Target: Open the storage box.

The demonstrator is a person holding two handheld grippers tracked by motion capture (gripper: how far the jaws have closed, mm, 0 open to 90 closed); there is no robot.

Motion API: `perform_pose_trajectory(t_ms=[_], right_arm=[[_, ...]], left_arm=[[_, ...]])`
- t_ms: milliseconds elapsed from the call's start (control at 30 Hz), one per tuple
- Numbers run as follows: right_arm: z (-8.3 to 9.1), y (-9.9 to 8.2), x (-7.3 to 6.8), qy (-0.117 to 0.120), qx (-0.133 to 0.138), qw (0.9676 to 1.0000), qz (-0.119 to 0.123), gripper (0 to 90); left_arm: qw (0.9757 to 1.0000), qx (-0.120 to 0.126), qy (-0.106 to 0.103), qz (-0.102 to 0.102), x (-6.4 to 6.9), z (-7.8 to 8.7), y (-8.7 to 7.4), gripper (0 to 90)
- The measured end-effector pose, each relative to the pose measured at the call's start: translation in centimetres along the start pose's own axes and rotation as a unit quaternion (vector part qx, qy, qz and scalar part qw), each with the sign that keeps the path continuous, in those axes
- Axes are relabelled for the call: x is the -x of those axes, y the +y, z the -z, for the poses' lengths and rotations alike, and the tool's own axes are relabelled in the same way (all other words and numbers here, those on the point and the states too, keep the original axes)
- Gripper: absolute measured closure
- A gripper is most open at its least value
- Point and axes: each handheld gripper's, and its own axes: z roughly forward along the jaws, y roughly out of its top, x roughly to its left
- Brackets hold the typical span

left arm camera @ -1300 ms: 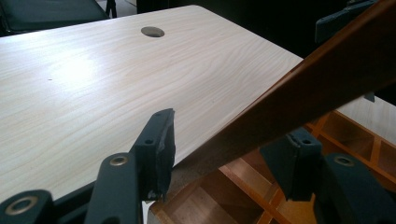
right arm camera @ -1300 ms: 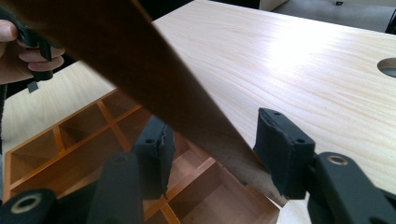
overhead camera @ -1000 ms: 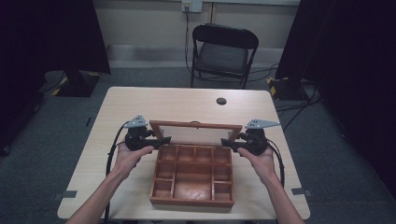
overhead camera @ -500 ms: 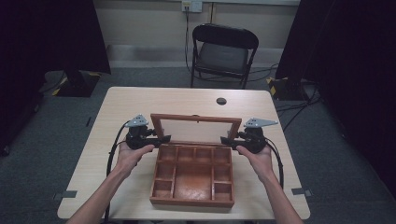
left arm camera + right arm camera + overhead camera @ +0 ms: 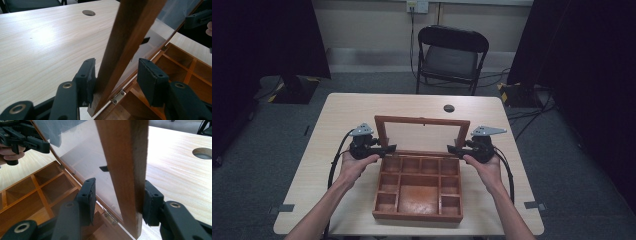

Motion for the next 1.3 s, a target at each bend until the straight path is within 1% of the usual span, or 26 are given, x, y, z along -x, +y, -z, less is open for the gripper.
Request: perform_pose_trajectory(t_ms=[33, 100, 167, 400, 500, 633, 733, 833, 867, 1000, 1067, 1300], right_arm=[[0.0, 0.0, 0.1, 0.000, 0.000, 1.0000, -0.001, 52.6], [-0.1, 0.0, 0.2, 0.002, 0.003, 0.9999, -0.012, 52.4], [-0.2, 0.0, 0.3, 0.002, 0.004, 0.9999, -0.011, 52.5], [-0.4, 0.2, 0.4, -0.003, 0.005, 0.9999, -0.014, 52.6], [-0.7, 0.2, 0.5, -0.008, 0.008, 0.9998, -0.018, 52.4], [-1.1, 0.3, 0.6, -0.009, 0.011, 0.9997, -0.021, 52.3], [-1.4, 0.4, 0.7, -0.011, 0.013, 0.9996, -0.023, 52.1], [-1.7, 0.5, 0.8, -0.014, 0.012, 0.9995, -0.025, 52.2], [-1.8, 0.6, 0.8, -0.013, 0.010, 0.9996, -0.024, 52.3], [-2.2, 0.7, 1.0, -0.013, 0.009, 0.9995, -0.026, 52.1], [-2.3, 0.7, 1.0, -0.013, 0.010, 0.9995, -0.028, 52.0], [-2.7, 0.7, 1.4, -0.011, 0.012, 0.9992, -0.036, 51.8]], left_arm=[[1.0000, 0.000, -0.001, 0.003, 0.0, 0.0, 0.0, 49.4], [1.0000, 0.000, 0.000, 0.003, -0.2, 0.0, 0.0, 50.2], [1.0000, 0.002, -0.003, 0.003, -0.3, -0.1, -0.1, 50.8], [1.0000, 0.003, 0.001, 0.004, -0.4, -0.1, -0.1, 51.9], [1.0000, 0.003, 0.002, 0.006, -0.6, -0.1, -0.1, 52.8], [1.0000, 0.002, 0.002, 0.008, -0.8, -0.1, -0.1, 54.0], [0.9999, 0.000, 0.005, 0.010, -1.0, 0.0, -0.2, 54.5], [0.9998, 0.000, 0.006, 0.019, -1.2, 0.0, -0.2, 54.9], [0.9998, -0.003, 0.007, 0.018, -1.3, 0.0, -0.2, 55.0], [0.9997, -0.002, 0.005, 0.024, -1.5, 0.1, -0.3, 55.9], [0.9997, -0.003, 0.006, 0.022, -1.6, 0.1, -0.4, 55.9], [0.9994, 0.001, 0.005, 0.034, -1.8, -0.2, -0.5, 54.2]])
